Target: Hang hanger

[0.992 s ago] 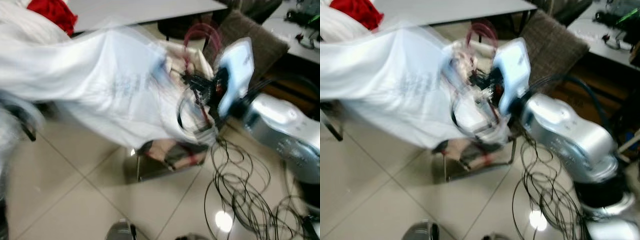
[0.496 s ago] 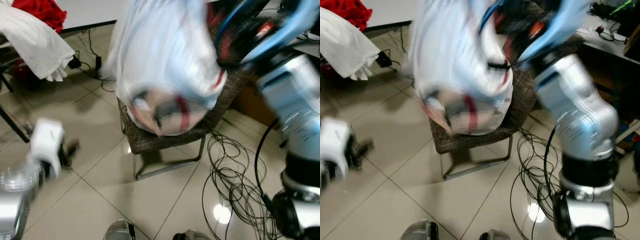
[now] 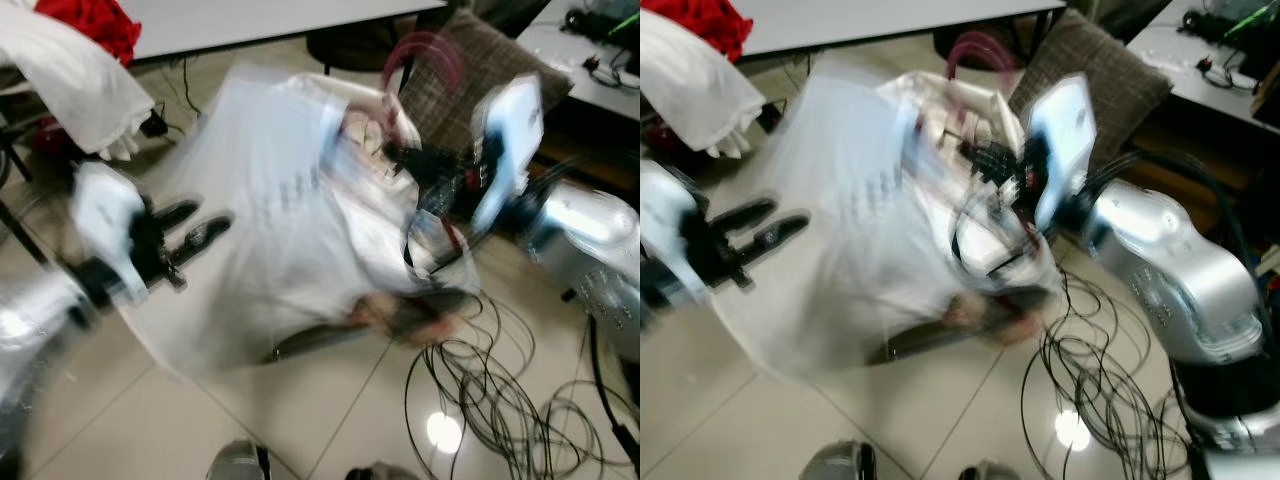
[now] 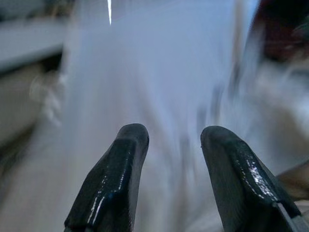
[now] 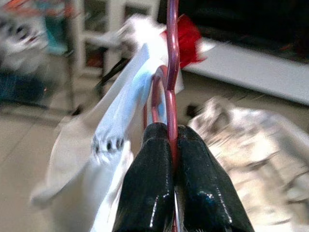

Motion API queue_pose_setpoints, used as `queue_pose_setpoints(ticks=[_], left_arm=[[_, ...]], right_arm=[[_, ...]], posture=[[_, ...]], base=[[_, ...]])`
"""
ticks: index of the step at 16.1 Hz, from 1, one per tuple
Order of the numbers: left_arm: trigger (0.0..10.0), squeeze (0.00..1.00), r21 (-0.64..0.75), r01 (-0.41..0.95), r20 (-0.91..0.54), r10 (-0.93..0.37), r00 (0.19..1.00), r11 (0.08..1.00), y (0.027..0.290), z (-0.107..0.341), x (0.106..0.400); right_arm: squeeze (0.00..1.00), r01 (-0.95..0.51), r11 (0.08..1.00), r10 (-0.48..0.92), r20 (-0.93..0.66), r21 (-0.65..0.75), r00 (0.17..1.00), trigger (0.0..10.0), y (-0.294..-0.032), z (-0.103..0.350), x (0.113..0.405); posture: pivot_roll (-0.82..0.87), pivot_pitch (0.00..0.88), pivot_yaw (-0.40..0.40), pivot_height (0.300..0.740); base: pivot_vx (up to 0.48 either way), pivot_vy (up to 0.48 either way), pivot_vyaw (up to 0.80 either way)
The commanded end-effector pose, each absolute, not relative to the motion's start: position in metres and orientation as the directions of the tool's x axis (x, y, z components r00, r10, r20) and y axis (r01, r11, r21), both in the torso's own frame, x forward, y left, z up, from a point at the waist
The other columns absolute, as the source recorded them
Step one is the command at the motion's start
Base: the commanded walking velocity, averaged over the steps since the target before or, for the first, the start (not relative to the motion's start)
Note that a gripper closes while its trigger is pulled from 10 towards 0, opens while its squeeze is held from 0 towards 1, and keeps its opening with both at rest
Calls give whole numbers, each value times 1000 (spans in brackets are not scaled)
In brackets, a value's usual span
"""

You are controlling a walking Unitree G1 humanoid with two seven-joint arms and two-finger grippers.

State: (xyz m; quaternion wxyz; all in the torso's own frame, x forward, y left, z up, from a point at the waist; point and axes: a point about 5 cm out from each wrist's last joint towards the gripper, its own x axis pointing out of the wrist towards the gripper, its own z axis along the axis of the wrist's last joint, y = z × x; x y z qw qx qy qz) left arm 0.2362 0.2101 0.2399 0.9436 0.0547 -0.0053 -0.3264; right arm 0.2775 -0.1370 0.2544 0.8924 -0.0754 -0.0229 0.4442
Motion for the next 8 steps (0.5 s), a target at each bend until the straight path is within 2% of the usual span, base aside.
queue_pose_setpoints(ticks=[1,3,4,5,6,8], left_arm=[[10000,0,102,717,3,-721,693,690,203,262,227],[10000,0,154,757,-16,-765,644,635,196,276,225],[10000,0,168,781,-29,-788,614,602,179,273,226],[10000,0,176,778,-41,-785,618,603,175,270,228],[10000,0,207,765,-73,-770,634,610,170,261,233],[10000,0,318,663,-87,-675,732,678,167,256,255]], right_arm=[[0,-806,558,819,-27,-198,573,10000,-139,263,271],[0,-749,598,763,-82,-287,641,10000,-143,255,280],[0,-713,630,735,-60,-306,675,10000,-137,252,285],[0,-713,633,736,-50,-302,675,10000,-135,252,285],[0,-713,630,740,-41,-308,672,10000,-130,251,285],[0,-741,588,770,-56,-326,636,10000,-122,247,282]], posture=[[-11,62,-67,740],[-10,56,-59,740],[-12,51,-55,740],[-12,51,-55,740],[-10,52,-59,740],[-11,52,-60,740]], base=[[0,0,0],[0,0,0],[0,0,0],[0,0,0],[0,0,0],[0,0,0]])
